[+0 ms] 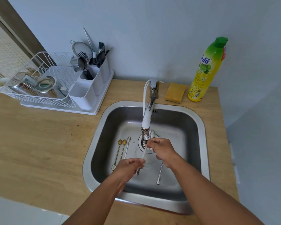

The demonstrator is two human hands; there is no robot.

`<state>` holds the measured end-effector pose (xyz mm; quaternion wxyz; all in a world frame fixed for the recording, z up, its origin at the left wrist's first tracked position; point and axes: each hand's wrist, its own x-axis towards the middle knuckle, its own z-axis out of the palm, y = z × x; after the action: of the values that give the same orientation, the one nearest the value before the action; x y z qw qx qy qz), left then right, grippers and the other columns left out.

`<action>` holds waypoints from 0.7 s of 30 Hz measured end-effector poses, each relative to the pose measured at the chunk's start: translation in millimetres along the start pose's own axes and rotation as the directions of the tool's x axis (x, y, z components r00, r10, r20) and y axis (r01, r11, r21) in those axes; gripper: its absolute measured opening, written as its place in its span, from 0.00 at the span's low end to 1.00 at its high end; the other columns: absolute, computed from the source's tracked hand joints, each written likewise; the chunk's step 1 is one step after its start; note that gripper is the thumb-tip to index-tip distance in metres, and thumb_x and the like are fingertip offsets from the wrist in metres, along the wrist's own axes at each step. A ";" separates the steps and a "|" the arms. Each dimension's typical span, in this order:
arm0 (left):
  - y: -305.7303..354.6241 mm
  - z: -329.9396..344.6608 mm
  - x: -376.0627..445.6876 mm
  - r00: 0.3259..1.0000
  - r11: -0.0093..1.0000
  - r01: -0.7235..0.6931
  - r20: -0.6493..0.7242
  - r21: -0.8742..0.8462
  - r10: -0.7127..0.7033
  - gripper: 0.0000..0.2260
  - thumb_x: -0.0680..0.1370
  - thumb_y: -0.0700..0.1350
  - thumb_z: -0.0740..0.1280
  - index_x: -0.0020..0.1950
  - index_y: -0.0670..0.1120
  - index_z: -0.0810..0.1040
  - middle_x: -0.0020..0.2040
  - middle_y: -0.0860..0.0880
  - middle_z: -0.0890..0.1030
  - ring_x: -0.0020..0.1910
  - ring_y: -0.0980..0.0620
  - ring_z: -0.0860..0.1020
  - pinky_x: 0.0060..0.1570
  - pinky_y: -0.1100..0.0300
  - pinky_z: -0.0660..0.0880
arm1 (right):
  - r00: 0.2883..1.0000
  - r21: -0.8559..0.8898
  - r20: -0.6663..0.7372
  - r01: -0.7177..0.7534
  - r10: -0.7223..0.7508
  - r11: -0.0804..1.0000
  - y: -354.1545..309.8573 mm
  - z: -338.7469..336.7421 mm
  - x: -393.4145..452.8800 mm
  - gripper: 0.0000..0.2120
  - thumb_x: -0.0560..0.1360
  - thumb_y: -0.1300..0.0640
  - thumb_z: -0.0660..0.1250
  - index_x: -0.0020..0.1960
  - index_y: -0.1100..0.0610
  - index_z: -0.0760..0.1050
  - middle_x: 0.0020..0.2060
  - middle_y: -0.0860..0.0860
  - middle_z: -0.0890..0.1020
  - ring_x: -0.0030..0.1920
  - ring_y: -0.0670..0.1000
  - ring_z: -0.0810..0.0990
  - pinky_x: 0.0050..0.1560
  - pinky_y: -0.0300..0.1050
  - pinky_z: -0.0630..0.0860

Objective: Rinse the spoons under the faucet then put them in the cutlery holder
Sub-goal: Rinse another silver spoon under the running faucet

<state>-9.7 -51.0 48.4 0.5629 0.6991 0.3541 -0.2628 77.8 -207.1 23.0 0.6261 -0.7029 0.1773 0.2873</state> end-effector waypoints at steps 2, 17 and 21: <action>-3.2 -5.5 -0.4 1.000 0.999 0.010 0.015 0.034 -0.011 0.08 0.79 0.57 0.72 0.47 0.57 0.89 0.42 0.60 0.87 0.51 0.53 0.83 0.42 0.59 0.74 | 0.998 0.062 -0.039 -0.039 0.042 0.997 1.0 2.9 -0.1 0.05 0.72 0.49 0.77 0.44 0.50 0.87 0.34 0.45 0.86 0.36 0.51 0.70 0.28 0.40 0.63; 2.8 1.2 7.6 0.929 0.995 0.059 0.361 0.075 -0.082 0.14 0.83 0.55 0.64 0.58 0.51 0.87 0.51 0.57 0.88 0.50 0.55 0.81 0.48 0.54 0.69 | 0.987 0.042 -0.161 -0.004 0.010 0.999 12.8 -8.2 -12.0 0.09 0.75 0.47 0.76 0.44 0.52 0.87 0.36 0.45 0.87 0.29 0.44 0.72 0.28 0.42 0.70; 1.7 -3.8 24.5 0.975 0.959 -0.011 0.218 0.282 -0.053 0.11 0.81 0.53 0.67 0.56 0.50 0.86 0.47 0.57 0.89 0.51 0.52 0.82 0.55 0.52 0.76 | 0.929 -0.320 -0.353 -0.005 -0.114 0.947 28.9 -20.1 -9.6 0.13 0.76 0.46 0.72 0.42 0.54 0.87 0.35 0.50 0.86 0.39 0.53 0.83 0.43 0.47 0.78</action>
<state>6.5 -42.6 31.5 0.4910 0.7341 0.2552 -0.3934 56.4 -232.3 7.6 0.4694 -0.8397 0.2230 0.1578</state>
